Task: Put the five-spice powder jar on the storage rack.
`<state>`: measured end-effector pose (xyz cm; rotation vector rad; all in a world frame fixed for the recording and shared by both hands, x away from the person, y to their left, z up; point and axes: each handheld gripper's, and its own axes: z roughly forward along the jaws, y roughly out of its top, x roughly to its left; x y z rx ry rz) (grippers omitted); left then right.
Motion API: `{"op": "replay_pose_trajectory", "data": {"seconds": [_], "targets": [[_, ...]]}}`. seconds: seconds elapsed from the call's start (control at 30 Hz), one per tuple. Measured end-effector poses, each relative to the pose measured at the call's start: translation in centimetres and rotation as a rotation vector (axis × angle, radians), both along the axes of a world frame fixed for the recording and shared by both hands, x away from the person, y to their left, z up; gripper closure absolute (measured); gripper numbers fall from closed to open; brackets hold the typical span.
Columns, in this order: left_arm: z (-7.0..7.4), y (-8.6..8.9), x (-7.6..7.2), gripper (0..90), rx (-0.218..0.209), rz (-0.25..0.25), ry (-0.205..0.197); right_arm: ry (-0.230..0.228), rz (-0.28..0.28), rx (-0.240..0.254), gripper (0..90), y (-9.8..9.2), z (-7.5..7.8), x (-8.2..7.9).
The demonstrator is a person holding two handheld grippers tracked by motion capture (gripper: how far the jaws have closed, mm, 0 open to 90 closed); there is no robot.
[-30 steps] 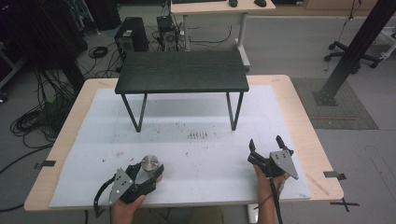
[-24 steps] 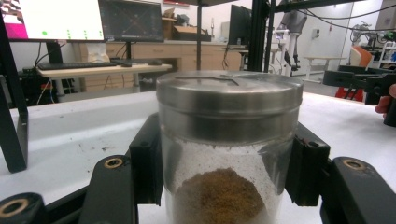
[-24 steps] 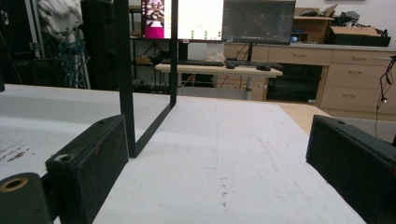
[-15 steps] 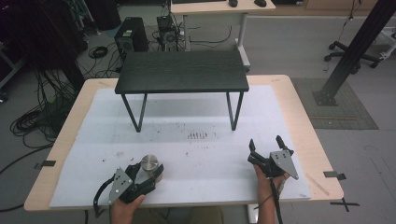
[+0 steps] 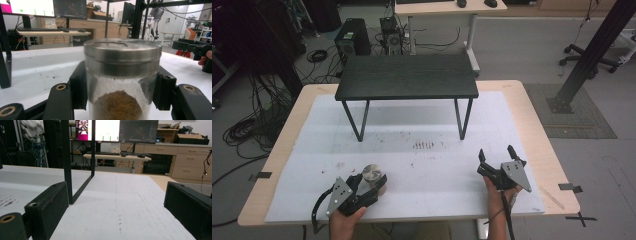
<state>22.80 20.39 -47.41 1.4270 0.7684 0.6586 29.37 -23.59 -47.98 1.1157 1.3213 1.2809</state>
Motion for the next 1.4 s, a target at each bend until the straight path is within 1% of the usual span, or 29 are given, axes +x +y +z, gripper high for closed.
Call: {"op": "replay_pose_trajectory", "data": {"seconds": [0.13, 0.3, 0.37, 0.5, 0.63, 0.77, 0.9, 1.03, 1.27, 1.4], "targets": [[0.7, -0.1, -0.1, 42.7, -0.004, -0.007, -0.014, 0.001, 0.0, 0.001, 6.0, 0.0, 0.0, 0.0], [1.9, -0.1, -0.1, 42.7, -0.001, -0.014, -0.035, 0.003, -0.001, 0.0, 6.0, 0.0, 0.0, 0.0], [2.5, 0.0, 0.0, 42.7, 0.008, -0.015, -0.04, 0.003, -0.002, 0.0, 6.0, 0.0, 0.0, 0.0], [3.4, 0.2, 0.2, 42.7, 0.014, -0.017, -0.035, 0.004, -0.004, -0.001, 6.1, 0.0, 0.0, 0.0], [4.4, 0.6, 0.4, 42.7, 0.023, -0.023, -0.039, 0.005, -0.005, -0.001, 6.1, 0.0, 0.0, 0.0], [5.5, 0.8, 0.6, 42.6, 0.013, -0.028, -0.043, 0.008, -0.006, 0.003, 6.1, 0.0, 0.0, 0.1], [6.6, 0.8, 0.9, 42.7, 0.017, -0.042, -0.05, 0.01, -0.007, 0.004, 6.1, 0.0, 0.0, 0.1], [7.5, 0.9, 1.2, 42.7, 0.01, -0.059, -0.048, 0.012, -0.009, 0.006, 6.2, 0.0, 0.0, 0.1], [9.4, 1.2, 1.9, 42.7, 0.015, -0.091, -0.055, 0.015, -0.011, 0.009, 6.4, 0.0, 0.0, 0.1], [10.4, 1.4, 2.3, 42.7, -0.002, -0.108, -0.056, 0.016, -0.013, 0.006, 6.4, 0.0, 0.0, 0.1]]}}
